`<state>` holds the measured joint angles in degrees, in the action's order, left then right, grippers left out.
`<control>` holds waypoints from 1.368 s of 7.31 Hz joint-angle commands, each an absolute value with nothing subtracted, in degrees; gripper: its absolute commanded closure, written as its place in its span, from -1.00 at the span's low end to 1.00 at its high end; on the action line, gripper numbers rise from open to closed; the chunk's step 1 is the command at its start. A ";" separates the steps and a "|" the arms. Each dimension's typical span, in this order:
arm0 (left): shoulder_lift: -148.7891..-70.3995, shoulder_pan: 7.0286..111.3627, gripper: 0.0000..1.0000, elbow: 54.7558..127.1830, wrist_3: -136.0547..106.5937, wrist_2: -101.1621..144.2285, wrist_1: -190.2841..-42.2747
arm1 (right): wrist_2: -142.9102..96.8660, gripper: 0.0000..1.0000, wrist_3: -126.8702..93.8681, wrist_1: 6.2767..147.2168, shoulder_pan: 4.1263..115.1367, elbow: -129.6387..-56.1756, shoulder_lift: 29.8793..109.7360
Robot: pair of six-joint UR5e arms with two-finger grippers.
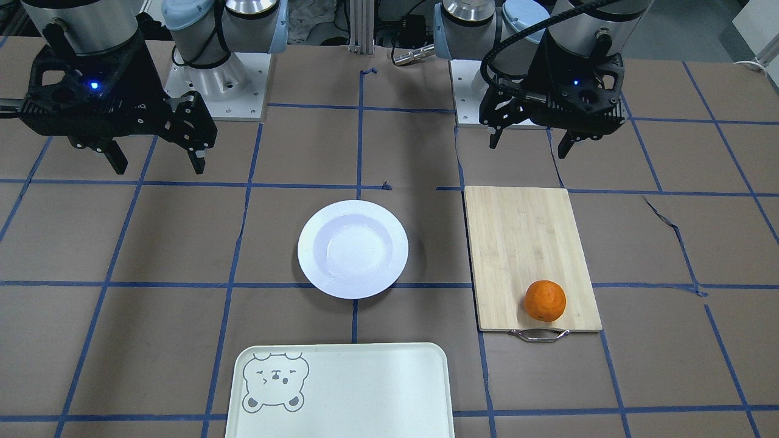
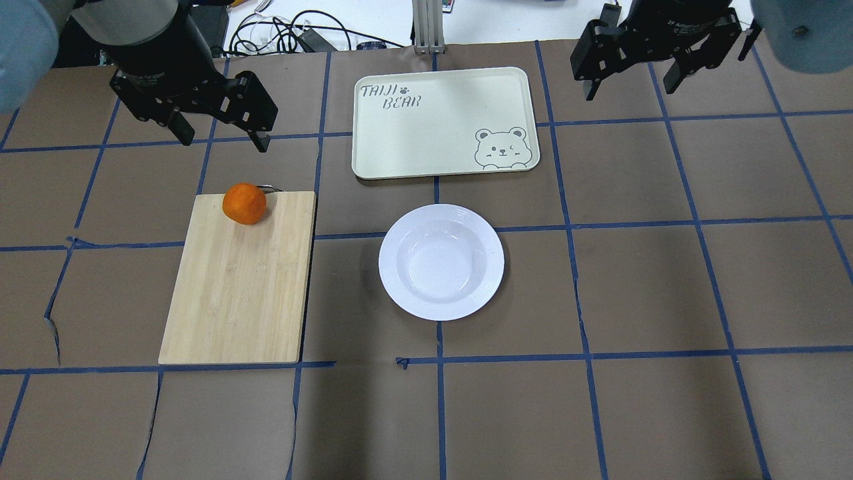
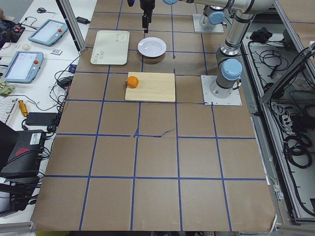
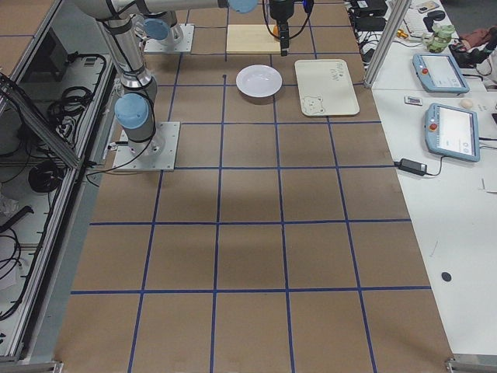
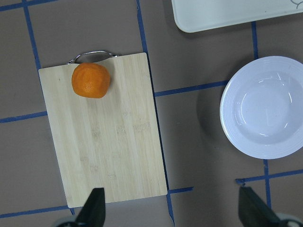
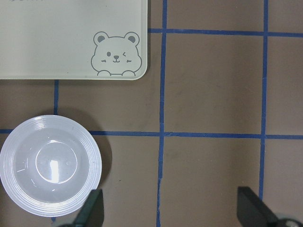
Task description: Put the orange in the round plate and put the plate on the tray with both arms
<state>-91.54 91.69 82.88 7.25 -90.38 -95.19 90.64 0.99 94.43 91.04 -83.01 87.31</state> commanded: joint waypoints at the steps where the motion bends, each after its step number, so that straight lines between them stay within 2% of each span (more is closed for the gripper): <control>1: -91.15 91.76 -1.00 82.88 7.21 -90.44 -95.27 | 90.97 -1.00 1.05 94.84 90.79 -83.06 87.36; 10: -91.84 91.67 -1.00 82.88 7.65 -90.62 -95.19 | 91.23 -1.00 1.32 94.31 90.79 -83.14 87.28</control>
